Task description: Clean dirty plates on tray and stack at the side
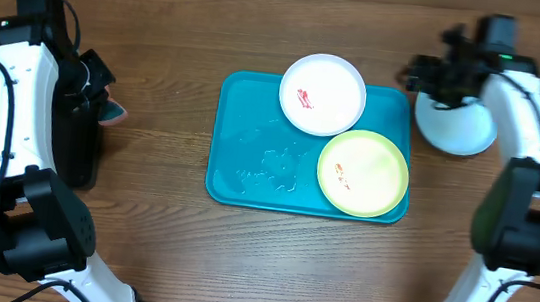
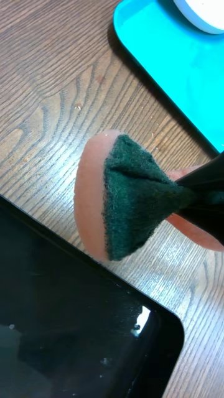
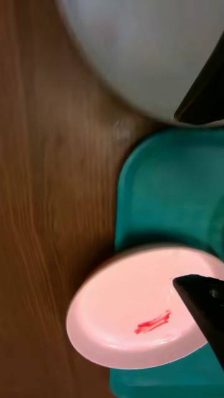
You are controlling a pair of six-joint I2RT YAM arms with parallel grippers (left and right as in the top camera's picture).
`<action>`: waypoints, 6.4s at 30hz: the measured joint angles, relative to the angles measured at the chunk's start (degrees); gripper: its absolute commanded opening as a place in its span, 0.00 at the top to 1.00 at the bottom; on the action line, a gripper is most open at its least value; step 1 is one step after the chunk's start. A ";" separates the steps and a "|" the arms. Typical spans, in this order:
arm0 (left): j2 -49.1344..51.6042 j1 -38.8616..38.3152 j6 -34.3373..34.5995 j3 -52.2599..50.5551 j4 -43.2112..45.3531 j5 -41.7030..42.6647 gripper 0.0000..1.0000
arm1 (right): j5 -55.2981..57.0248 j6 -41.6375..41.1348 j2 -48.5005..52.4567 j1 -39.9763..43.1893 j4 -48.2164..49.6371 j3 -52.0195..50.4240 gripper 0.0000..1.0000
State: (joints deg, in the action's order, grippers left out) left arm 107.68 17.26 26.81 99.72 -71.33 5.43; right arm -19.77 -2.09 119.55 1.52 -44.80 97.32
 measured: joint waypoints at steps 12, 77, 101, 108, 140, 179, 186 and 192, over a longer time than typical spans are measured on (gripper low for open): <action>0.00 0.00 0.00 0.00 0.17 -0.02 0.96 | 14.21 0.61 5.75 -12.17 6.21 0.02 0.35; 0.37 -19.87 -1.53 -0.35 2.47 0.00 0.96 | 2.60 -14.78 10.38 -22.53 -6.40 1.46 0.96; 5.90 -30.82 -1.49 -0.74 6.69 1.53 0.95 | -0.17 -20.17 10.54 -22.56 -10.08 1.46 0.96; 5.92 -33.64 -1.46 -0.81 9.09 2.27 0.96 | -0.22 -20.20 10.54 -22.56 -9.84 1.46 0.96; 10.14 -37.31 8.28 -15.32 38.51 7.04 0.96 | -0.17 -20.20 10.54 -22.56 -9.60 1.46 0.96; 13.42 -40.44 6.08 -9.46 34.03 7.08 0.96 | 0.26 -20.24 10.54 -22.62 -8.87 1.44 0.96; 13.44 -38.56 6.10 -9.46 30.93 -0.28 0.96 | 0.26 -20.22 10.54 -22.62 -8.90 1.44 0.96; 13.46 -36.61 5.66 -9.38 26.10 -13.11 0.96 | 0.26 -20.20 10.54 -22.62 -8.87 1.44 0.96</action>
State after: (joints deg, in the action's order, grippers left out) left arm 121.14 -19.35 32.47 90.35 -45.23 -7.68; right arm -19.51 -22.28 130.08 -21.10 -53.67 98.76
